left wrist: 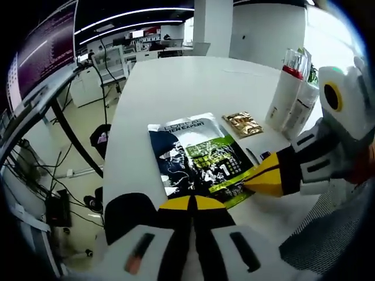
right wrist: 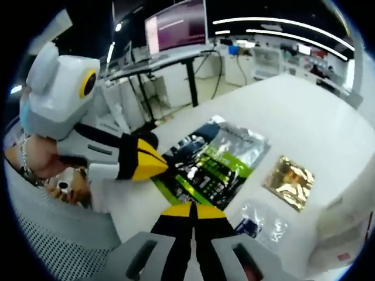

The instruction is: Arrange the skincare products in the storage area until every visible bottle or jar stands upright without overlapping.

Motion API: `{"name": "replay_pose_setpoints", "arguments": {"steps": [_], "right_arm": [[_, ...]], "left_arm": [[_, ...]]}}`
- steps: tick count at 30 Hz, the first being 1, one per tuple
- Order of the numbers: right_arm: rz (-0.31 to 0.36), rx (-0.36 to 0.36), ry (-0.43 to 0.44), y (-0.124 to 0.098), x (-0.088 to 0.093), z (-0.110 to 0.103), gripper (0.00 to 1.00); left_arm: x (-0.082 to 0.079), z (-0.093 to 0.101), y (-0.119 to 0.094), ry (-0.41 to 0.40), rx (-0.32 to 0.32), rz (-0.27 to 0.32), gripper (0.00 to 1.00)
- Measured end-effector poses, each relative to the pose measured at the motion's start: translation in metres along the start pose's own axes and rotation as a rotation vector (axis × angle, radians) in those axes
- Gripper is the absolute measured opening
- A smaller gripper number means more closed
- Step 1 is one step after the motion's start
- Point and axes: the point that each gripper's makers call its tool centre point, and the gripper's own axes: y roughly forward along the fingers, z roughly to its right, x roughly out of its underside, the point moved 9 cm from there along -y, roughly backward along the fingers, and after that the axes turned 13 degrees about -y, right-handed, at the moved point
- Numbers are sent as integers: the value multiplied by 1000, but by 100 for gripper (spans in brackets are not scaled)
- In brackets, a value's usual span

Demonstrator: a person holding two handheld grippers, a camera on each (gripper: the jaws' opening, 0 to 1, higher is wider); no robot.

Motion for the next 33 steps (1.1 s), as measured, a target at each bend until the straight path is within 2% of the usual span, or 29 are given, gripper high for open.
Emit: {"name": "replay_pose_setpoints", "arguments": {"steps": [2,7,10,12,13,17,19,22,24,26,29,31,33], "right_arm": [[30,17,-35,-1,-5,-1,0],[45,6,-57,0,-9,-6,0],[63,-3,-102,-2,-12,-8,0],[107,-39,-117,-5,-19,-9,0],[123,-58,-124,-7,-23,-9,0],[195,-95,-215,-26,-43,-4,0],[236,-132,-262,-44,-52,-2,1],[286,-193,-308,-77,-55,-1,16],[328,-217,-335,-107,-56,1,20],[374,-184,-338,-141,-53,10,21],[442,-96,-315,-188,-43,27,25],[494,7,-295,-221,-29,41,32],[512,116,-298,-245,-12,51,41]], "left_arm": [[-5,-2,-7,-8,-4,34,0],[-20,-1,-25,-58,4,116,0],[-30,2,-34,-79,12,162,0],[-40,7,-41,-90,32,222,0],[-42,8,-43,-91,34,233,0],[-54,12,-56,-93,9,309,4],[-59,15,-64,-75,-5,370,7],[-61,22,-77,-45,-7,441,10],[-61,29,-90,-60,18,499,13],[-62,38,-105,-59,54,556,17],[-59,50,-125,-42,85,587,27],[-55,60,-135,-5,111,647,32],[-45,68,-140,7,96,663,40]]}}
